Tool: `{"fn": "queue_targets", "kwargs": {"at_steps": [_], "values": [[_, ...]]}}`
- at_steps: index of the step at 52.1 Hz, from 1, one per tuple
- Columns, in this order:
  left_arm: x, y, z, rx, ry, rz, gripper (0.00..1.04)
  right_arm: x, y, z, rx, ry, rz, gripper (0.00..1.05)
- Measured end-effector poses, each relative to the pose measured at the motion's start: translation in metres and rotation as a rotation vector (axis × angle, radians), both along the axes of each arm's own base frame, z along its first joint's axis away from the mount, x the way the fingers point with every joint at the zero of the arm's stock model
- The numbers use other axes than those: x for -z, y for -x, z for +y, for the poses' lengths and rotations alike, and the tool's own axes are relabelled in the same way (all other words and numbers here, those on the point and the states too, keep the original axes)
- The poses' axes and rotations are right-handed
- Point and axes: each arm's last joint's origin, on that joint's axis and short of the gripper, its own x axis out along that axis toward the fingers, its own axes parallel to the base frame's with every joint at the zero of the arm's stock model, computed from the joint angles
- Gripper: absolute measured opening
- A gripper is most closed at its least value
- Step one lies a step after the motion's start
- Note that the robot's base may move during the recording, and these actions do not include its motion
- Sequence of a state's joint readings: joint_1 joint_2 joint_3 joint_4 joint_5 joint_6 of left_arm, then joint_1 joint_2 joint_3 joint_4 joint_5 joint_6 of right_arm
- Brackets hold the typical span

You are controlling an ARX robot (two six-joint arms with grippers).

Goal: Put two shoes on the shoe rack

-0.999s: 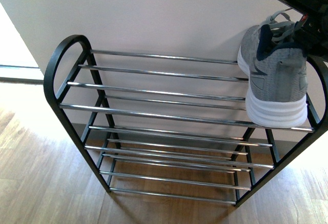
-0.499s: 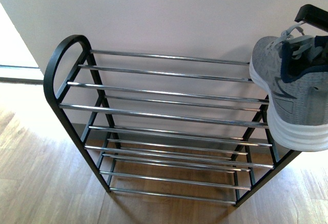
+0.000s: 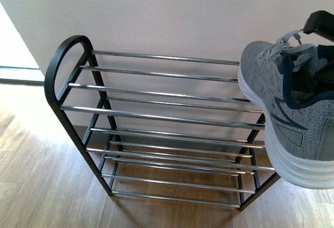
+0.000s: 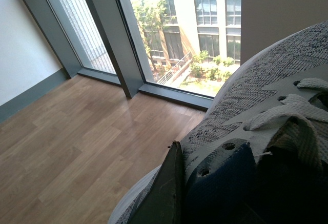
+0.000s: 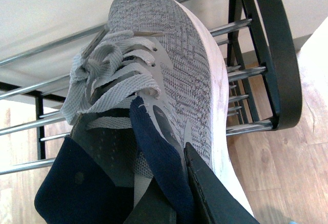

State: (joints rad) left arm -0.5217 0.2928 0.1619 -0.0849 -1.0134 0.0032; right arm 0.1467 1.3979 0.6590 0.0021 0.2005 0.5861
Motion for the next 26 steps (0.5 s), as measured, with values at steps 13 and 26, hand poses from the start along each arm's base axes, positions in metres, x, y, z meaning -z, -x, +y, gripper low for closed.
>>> {"fn": "queue_targets", "kwargs": {"at_steps": [13,26], "values": [[0.0,0.0,0.0,0.0,0.0,0.0,0.02,-0.004,-0.0029,0.0048,-0.02,-0.019,-0.053,0.01],[0.0,0.0,0.0,0.0,0.0,0.0,0.02,-0.0038,-0.0061,0.005,0.019,-0.066,-0.086,0.01]]}}
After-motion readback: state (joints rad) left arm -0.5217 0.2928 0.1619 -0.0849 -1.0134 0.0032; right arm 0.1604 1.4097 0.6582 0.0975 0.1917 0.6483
